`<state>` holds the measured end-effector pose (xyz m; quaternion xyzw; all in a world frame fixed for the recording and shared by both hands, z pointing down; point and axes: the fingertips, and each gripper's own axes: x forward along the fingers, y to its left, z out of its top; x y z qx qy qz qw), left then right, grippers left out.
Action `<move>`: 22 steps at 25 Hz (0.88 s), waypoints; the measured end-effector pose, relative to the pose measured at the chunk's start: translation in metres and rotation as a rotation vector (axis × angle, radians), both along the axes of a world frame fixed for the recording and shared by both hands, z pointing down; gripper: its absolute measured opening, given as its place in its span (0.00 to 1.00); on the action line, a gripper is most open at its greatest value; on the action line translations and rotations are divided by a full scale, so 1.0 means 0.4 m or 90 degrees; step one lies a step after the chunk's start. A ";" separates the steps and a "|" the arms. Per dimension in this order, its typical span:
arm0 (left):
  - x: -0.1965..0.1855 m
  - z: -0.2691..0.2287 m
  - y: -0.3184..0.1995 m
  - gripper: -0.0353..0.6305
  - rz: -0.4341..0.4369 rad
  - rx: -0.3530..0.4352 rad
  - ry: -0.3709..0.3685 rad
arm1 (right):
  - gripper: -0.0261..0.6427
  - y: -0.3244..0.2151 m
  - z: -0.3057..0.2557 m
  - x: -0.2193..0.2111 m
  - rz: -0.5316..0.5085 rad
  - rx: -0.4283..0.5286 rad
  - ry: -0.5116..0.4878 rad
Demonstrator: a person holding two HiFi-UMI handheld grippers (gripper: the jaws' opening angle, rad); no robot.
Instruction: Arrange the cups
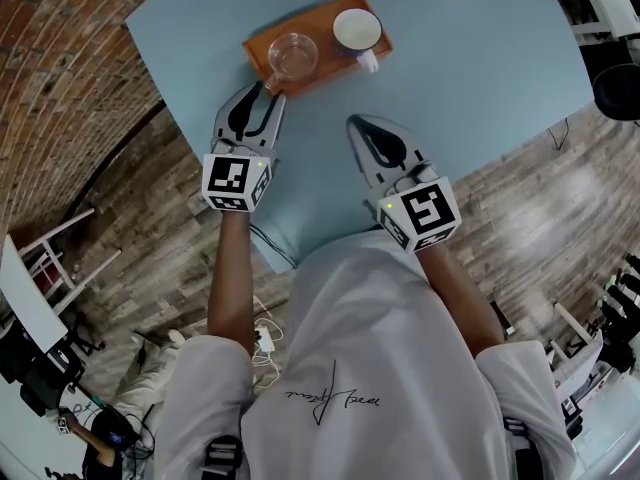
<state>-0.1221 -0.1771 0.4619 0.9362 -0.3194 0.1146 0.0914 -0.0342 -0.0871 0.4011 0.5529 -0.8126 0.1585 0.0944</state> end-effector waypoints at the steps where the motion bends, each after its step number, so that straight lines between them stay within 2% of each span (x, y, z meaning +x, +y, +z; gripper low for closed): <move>1: 0.000 0.005 -0.005 0.25 0.001 -0.001 -0.001 | 0.07 0.000 0.003 0.001 0.001 -0.002 0.000; 10: 0.008 0.047 -0.024 0.25 0.017 -0.027 0.002 | 0.07 -0.004 0.021 0.002 0.002 -0.019 -0.003; 22: 0.040 0.068 -0.034 0.25 0.044 -0.020 0.003 | 0.07 -0.020 0.026 -0.008 -0.012 -0.020 -0.011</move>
